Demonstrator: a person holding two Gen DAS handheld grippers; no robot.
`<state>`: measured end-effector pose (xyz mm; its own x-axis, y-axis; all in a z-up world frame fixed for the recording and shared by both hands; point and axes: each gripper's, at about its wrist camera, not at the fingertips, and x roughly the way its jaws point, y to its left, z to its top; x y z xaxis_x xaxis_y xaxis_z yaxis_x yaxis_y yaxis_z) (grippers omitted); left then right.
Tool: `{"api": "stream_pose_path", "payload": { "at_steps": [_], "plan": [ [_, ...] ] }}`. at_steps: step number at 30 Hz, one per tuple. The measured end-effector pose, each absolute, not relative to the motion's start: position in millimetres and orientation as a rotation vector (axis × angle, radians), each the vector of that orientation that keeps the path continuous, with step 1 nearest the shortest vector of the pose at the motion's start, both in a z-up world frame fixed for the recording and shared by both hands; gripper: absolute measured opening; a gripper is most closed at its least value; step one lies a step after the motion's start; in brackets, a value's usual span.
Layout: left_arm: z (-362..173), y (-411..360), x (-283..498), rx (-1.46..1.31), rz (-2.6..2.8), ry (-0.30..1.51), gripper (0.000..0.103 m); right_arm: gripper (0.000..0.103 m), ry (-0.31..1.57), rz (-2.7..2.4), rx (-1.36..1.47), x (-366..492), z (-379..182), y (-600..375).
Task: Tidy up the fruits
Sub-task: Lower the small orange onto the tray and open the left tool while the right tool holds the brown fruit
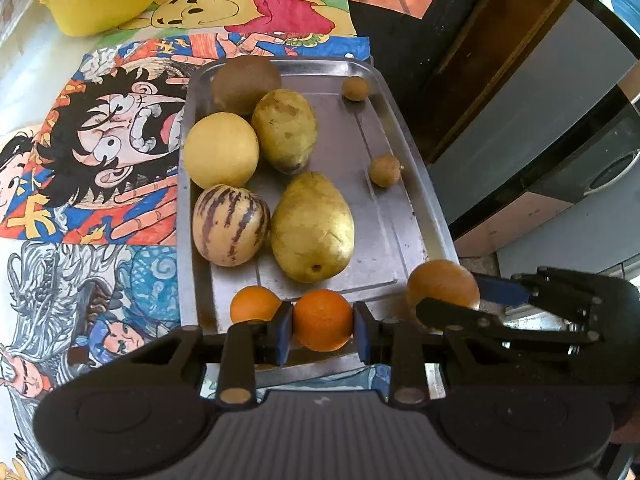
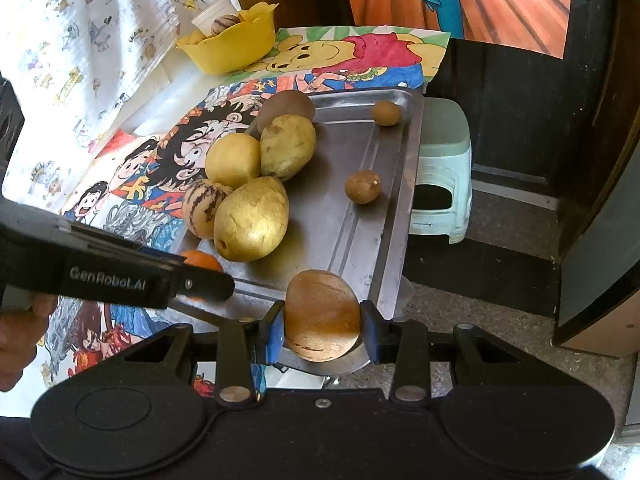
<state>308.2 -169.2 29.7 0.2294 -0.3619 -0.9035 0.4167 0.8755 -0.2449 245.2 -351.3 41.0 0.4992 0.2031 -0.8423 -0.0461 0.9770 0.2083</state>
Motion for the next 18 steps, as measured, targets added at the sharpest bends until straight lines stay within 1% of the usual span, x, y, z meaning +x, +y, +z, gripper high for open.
{"api": "stream_pose_path", "payload": {
  "at_steps": [8, 18],
  "plan": [
    [30.2, -182.4, 310.7, 0.137, -0.534, 1.182, 0.036, 0.041, 1.031, 0.155, 0.152, 243.0, 40.3, -353.0],
    [26.1, -191.1, 316.4, 0.165, -0.551, 1.194, 0.037, 0.042, 1.030, 0.163, 0.127, 244.1, 38.7, -352.5]
  ]
}}
